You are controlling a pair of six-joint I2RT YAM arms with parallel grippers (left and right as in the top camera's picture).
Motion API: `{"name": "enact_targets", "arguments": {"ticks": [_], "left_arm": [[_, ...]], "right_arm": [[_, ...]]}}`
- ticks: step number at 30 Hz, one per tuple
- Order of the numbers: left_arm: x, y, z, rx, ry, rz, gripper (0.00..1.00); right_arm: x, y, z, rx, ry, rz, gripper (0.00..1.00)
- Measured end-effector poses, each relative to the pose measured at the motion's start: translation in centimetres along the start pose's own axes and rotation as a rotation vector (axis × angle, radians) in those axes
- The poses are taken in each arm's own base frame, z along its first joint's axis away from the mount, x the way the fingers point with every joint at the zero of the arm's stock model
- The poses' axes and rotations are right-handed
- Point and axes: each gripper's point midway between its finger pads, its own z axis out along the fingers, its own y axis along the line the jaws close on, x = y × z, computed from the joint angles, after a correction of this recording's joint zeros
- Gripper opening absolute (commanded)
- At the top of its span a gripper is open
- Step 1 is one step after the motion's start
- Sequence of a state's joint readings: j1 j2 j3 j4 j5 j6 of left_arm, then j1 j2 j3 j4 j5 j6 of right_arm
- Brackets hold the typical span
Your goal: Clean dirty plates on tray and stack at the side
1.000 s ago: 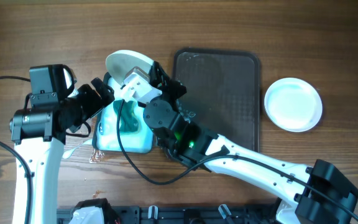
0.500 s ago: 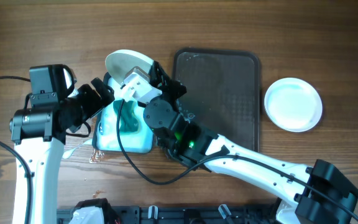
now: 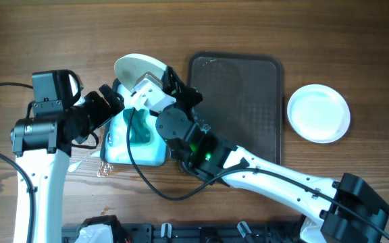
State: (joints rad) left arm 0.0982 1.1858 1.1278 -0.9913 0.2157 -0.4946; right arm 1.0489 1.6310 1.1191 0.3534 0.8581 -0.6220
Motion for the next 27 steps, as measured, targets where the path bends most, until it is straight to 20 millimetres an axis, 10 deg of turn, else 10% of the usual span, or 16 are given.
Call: {"name": "enact_targets", "arguments": {"ticks": [22,27], "left_arm": [[0.0,0.0,0.0,0.000,0.000,0.000,1.00],[0.0,0.0,0.0,0.000,0.000,0.000,1.00]], "right_arm": [[0.1,0.0,0.0,0.000,0.002,0.076,0.04],[6.2,-0.1,1.7,-0.011,0.204,0.289,0.04]]}}
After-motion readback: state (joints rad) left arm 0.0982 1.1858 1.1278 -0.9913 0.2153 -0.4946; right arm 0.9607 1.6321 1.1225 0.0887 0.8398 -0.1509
